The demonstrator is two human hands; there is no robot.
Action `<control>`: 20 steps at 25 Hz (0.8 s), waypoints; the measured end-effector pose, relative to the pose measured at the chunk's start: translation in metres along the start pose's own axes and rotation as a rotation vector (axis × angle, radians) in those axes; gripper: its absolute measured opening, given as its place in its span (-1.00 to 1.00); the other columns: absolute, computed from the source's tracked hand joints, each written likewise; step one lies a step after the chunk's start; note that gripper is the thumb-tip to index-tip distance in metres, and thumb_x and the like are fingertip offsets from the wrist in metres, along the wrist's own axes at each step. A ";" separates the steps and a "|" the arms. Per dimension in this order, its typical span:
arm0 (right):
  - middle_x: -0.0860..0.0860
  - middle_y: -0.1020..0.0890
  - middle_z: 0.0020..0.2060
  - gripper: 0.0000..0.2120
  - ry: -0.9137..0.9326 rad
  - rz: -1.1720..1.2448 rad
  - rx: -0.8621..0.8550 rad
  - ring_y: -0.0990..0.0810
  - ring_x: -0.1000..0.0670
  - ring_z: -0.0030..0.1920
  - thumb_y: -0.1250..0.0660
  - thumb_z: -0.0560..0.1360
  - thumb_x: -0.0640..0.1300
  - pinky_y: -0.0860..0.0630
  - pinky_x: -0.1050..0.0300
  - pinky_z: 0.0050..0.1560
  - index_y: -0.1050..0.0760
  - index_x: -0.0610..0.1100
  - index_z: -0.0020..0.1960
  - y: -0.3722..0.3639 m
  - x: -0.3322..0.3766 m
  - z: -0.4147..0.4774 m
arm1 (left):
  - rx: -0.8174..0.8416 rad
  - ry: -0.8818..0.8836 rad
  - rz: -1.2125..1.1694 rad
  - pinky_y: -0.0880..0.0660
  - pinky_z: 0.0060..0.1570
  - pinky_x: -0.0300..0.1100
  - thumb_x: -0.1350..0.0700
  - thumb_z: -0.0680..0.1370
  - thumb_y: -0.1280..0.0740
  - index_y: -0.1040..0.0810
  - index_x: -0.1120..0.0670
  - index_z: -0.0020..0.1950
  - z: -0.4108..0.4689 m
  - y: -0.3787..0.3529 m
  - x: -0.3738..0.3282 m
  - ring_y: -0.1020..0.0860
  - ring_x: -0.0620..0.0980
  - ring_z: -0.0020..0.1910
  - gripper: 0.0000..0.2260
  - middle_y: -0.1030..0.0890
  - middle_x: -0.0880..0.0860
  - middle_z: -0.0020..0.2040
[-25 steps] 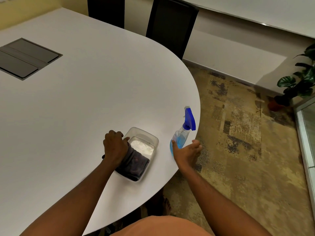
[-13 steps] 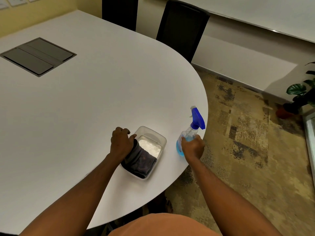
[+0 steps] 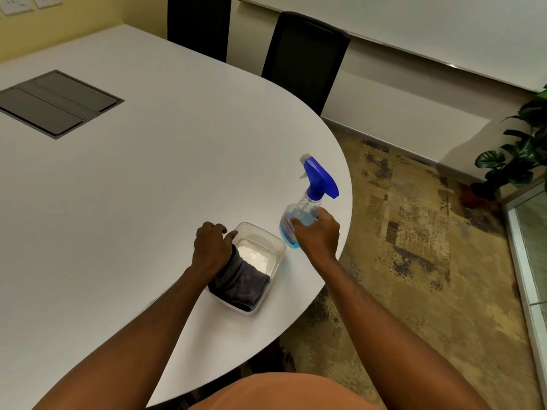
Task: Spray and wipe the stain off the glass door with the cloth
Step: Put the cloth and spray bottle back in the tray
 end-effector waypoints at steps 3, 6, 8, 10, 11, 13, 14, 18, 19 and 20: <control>-0.07 -0.65 0.04 -0.54 0.065 0.019 0.053 -0.64 -0.01 0.02 -0.52 0.38 0.00 -0.57 0.15 0.00 -0.50 -0.19 0.17 -0.008 0.020 -0.003 | -0.006 -0.003 0.010 -0.39 0.21 0.06 0.00 0.58 -0.29 -0.56 0.24 0.17 0.002 0.004 0.003 -0.43 0.24 0.26 -0.66 -0.50 0.27 0.22; -0.04 -0.66 0.04 -0.56 0.098 0.005 0.124 -0.64 0.01 -0.01 -0.50 0.38 0.05 -0.52 0.24 -0.06 -0.50 -0.15 0.14 -0.020 0.030 -0.006 | -0.017 -0.002 0.026 -0.39 0.21 0.07 0.02 0.59 -0.28 -0.57 0.25 0.17 0.002 0.009 0.005 -0.44 0.25 0.24 -0.67 -0.51 0.29 0.20; -0.03 -0.66 0.07 -0.55 0.094 -0.007 0.171 -0.64 -0.01 0.03 -0.50 0.37 0.08 -0.53 0.23 -0.04 -0.50 -0.13 0.15 -0.030 0.031 -0.009 | -0.028 0.002 0.023 -0.40 0.20 0.06 0.03 0.59 -0.27 -0.57 0.27 0.17 0.002 0.013 0.005 -0.45 0.25 0.23 -0.67 -0.52 0.29 0.20; -0.03 -0.65 0.09 -0.53 0.098 -0.025 0.205 -0.64 -0.03 0.05 -0.49 0.37 0.09 -0.57 0.16 0.02 -0.50 -0.13 0.16 -0.039 0.029 -0.013 | -0.035 0.000 0.023 -0.41 0.19 0.04 0.05 0.60 -0.26 -0.57 0.27 0.17 0.002 0.016 0.004 -0.47 0.23 0.21 -0.68 -0.54 0.29 0.18; -0.04 -0.65 0.09 -0.53 0.100 -0.035 0.221 -0.64 -0.03 0.06 -0.49 0.38 0.10 -0.58 0.13 0.04 -0.50 -0.13 0.16 -0.043 0.026 -0.014 | -0.035 -0.004 0.025 -0.41 0.19 0.04 0.06 0.60 -0.25 -0.57 0.28 0.17 0.002 0.017 0.004 -0.47 0.23 0.20 -0.68 -0.54 0.29 0.18; -0.05 -0.65 0.10 -0.53 0.094 -0.055 0.249 -0.64 -0.03 0.06 -0.49 0.38 0.10 -0.58 0.11 0.06 -0.50 -0.14 0.16 -0.049 0.022 -0.016 | -0.033 -0.010 0.035 -0.40 0.19 0.03 0.07 0.61 -0.24 -0.56 0.29 0.18 0.002 0.019 0.005 -0.48 0.22 0.20 -0.69 -0.55 0.29 0.17; -0.05 -0.65 0.09 -0.52 0.089 -0.066 0.261 -0.64 -0.03 0.06 -0.49 0.38 0.10 -0.57 0.12 0.06 -0.50 -0.15 0.16 -0.052 0.020 -0.017 | -0.032 -0.009 0.038 -0.40 0.19 0.03 0.08 0.61 -0.23 -0.56 0.29 0.19 0.002 0.020 0.006 -0.48 0.23 0.20 -0.69 -0.55 0.29 0.17; -0.05 -0.66 0.08 -0.54 0.067 -0.104 0.311 -0.64 -0.04 0.04 -0.49 0.38 0.08 -0.49 0.23 0.01 -0.50 -0.15 0.15 -0.062 0.013 -0.019 | -0.026 -0.003 0.045 -0.42 0.16 0.03 0.09 0.62 -0.22 -0.57 0.29 0.18 0.002 0.021 0.008 -0.49 0.23 0.18 -0.70 -0.55 0.29 0.16; -0.05 -0.65 0.09 -0.54 0.064 -0.114 0.325 -0.63 -0.04 0.05 -0.50 0.38 0.06 -0.47 0.25 0.00 -0.50 -0.15 0.15 -0.065 0.010 -0.019 | -0.024 -0.003 0.045 -0.42 0.15 0.02 0.09 0.62 -0.22 -0.57 0.28 0.18 0.001 0.021 0.008 -0.50 0.23 0.17 -0.70 -0.55 0.29 0.16; -0.05 -0.65 0.11 -0.54 0.060 -0.120 0.339 -0.63 -0.04 0.07 -0.51 0.38 0.04 -0.45 0.26 0.00 -0.49 -0.16 0.17 -0.068 0.007 -0.020 | -0.022 -0.002 0.042 -0.43 0.14 0.01 0.10 0.62 -0.23 -0.57 0.28 0.19 0.000 0.021 0.009 -0.50 0.22 0.17 -0.70 -0.56 0.28 0.16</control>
Point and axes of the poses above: each hand's wrist, its own z-axis towards the middle knuckle, its own y-axis out of the back of the hand, x = y × z, the point moved 4 cm from there along z, towards the middle knuckle
